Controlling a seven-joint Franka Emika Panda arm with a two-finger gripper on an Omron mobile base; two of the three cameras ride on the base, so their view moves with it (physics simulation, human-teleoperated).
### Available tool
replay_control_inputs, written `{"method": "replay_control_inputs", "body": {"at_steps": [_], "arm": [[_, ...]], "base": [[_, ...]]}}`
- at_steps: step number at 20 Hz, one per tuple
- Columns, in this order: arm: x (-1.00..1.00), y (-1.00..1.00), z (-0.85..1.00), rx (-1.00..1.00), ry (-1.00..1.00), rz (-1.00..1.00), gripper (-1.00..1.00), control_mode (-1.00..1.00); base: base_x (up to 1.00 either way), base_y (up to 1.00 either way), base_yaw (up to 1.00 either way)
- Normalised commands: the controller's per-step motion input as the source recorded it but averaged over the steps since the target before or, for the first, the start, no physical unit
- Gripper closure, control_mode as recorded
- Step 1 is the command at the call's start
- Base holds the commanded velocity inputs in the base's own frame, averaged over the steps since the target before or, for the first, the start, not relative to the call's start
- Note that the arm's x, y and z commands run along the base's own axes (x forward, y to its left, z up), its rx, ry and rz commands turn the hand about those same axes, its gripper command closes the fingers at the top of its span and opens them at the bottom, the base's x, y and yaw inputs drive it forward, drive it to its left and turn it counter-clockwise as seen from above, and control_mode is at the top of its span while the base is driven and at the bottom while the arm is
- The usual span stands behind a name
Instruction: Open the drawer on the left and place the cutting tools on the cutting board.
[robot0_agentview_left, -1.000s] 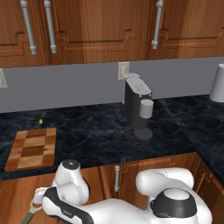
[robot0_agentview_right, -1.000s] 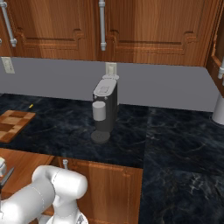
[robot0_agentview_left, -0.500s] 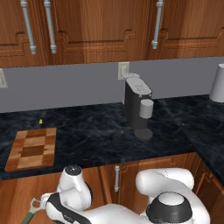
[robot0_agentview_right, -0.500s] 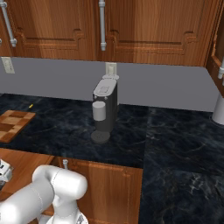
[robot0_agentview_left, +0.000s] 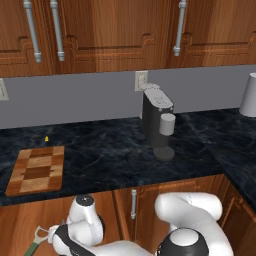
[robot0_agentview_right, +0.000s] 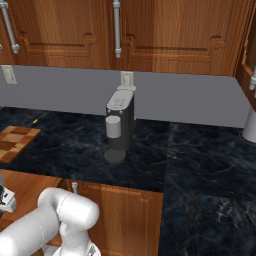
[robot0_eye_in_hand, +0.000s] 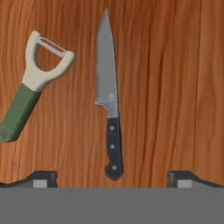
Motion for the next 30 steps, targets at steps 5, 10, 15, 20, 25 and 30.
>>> {"method": "replay_control_inputs", "body": {"at_steps": [5, 10, 15, 20, 25, 30], "arm": [[0.32, 0.00, -0.26, 0.00, 0.05, 0.00, -1.00, -1.00], [0.22, 0.00, -0.19, 0.00, 0.03, 0.00, -1.00, -1.00], [0.01, 0.04, -0.23, -0.01, 0.05, 0.00, -1.00, -1.00], [-0.02, 0.22, -0.24, -0.02, 0.04, 0.00, -1.00, -1.00], [0.00, 0.35, -0.18, -0.03, 0.03, 0.00, -1.00, -1.00], [0.00, 0.30, -0.21, -0.05, 0.03, 0.00, -1.00, -1.00]], "base": [[0.00, 0.00, 0.00], [0.00, 0.00, 0.00], [0.00, 0.00, 0.00], [0.00, 0.00, 0.00], [0.00, 0.00, 0.00], [0.00, 0.00, 0.00]]}}
